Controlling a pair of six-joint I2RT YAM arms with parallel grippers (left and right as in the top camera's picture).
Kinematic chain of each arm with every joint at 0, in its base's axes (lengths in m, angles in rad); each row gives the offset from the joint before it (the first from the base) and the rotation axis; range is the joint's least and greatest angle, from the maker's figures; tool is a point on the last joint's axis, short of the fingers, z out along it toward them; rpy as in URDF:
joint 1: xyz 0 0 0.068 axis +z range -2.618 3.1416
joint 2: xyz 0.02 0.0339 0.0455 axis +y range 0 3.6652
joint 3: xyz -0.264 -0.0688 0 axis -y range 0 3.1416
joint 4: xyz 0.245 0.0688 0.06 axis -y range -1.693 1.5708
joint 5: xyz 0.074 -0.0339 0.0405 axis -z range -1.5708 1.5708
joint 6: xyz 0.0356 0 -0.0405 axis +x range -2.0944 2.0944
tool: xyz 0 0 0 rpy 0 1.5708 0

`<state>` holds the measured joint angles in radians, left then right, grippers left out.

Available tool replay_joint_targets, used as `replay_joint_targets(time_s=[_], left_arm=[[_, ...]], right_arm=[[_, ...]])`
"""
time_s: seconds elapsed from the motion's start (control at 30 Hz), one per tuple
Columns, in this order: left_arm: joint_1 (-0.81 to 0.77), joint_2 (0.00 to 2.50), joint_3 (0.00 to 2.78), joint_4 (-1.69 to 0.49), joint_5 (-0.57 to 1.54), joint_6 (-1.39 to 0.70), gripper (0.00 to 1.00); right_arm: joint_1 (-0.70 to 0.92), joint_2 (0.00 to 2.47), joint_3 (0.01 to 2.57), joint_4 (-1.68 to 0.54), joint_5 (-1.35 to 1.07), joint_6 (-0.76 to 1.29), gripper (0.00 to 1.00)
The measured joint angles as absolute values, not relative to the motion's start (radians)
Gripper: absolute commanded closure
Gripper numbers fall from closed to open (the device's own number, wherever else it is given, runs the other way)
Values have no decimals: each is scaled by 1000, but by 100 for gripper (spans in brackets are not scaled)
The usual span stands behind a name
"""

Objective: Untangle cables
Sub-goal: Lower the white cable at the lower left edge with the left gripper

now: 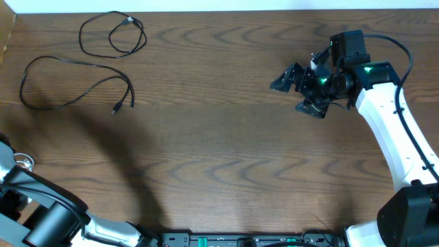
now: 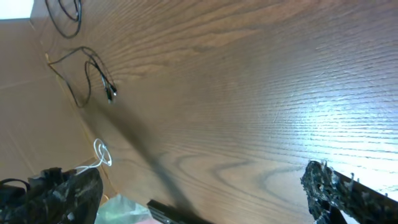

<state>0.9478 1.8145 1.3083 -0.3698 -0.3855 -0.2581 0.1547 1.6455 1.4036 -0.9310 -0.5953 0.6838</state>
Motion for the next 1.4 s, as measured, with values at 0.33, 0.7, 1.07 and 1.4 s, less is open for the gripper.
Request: replay_joint_targets(time_s=[0.33, 0.7, 1.07, 1.4], left_arm=[[888, 1832, 1308, -272, -44, -150, 93], [838, 1832, 1308, -273, 54, -74, 92], [947, 1832, 1308, -310, -100, -183, 85], [960, 1862, 1308, -318, -177, -195, 26]], right_arm=[[155, 1645, 1404, -931, -561, 683, 1], [155, 1645, 1404, -936, -560, 683, 1], [155, 1645, 1404, -938, -559, 683, 1], [155, 1645, 1404, -946, -559, 683, 1]])
